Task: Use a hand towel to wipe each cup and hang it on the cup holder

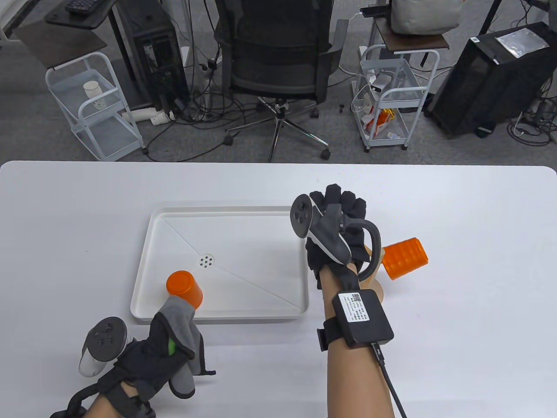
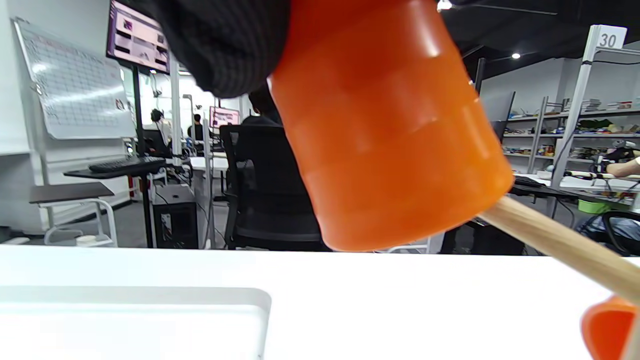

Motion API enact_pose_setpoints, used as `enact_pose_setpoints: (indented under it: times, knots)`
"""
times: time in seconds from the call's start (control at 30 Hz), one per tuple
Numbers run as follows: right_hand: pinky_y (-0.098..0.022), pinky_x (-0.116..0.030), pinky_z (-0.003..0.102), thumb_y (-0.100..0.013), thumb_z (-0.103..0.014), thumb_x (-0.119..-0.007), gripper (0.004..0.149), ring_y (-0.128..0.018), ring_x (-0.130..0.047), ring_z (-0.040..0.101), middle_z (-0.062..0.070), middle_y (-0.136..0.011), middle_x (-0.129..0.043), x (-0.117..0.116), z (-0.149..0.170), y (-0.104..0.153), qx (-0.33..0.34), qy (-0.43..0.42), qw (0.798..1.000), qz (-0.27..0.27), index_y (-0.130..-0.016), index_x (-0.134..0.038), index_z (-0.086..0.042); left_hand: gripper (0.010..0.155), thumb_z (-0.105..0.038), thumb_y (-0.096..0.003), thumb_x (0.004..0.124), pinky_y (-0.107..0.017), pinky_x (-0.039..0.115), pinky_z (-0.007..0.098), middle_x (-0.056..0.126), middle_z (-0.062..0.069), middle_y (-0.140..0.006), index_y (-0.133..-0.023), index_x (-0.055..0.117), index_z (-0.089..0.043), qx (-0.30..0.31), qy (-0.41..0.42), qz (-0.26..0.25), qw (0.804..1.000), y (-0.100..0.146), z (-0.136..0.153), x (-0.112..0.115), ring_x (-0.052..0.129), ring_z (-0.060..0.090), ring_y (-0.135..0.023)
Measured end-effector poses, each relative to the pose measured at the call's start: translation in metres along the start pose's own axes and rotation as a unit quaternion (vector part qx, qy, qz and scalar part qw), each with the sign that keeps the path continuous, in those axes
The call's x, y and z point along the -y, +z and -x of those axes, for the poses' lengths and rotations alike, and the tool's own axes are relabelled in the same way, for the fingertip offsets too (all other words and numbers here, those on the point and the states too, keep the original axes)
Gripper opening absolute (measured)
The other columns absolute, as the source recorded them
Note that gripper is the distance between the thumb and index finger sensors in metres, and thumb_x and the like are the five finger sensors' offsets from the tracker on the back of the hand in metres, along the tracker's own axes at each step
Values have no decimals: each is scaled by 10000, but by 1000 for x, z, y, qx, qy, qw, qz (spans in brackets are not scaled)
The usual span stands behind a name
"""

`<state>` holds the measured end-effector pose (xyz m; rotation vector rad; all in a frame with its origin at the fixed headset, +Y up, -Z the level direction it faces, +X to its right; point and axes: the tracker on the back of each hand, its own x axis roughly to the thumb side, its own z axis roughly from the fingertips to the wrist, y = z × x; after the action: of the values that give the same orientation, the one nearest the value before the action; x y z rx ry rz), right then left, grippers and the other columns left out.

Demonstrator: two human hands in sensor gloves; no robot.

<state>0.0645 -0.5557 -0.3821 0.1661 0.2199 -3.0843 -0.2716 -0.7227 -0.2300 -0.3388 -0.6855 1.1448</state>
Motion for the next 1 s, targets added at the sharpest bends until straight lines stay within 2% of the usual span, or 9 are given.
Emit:
enact_pose_setpoints:
  times: [0.6,1.0]
  knots:
    - [-794,-358,617,-472,-359,-782,598,-1001,-442,440,84,-1184,-485,-29,-4,-7,-21,97,992,-75,-1037,-607,-270,791,-574,-522,662,-683,694,547,46,-5,-1157,-982,25,-490,-4,1,5,1000,-1,0,1,818,263,-848]
    - [-791,-368,618,-467,-358,-790,600,-999,-457,440,67,-1174,-502,-50,-9,-4,-5,155,984,-90,-1032,-605,-277,791,-573,-522,662,-682,694,548,49,-4,-1158,-984,25,-489,-3,2,7,1000,-1,1,2,818,264,-847]
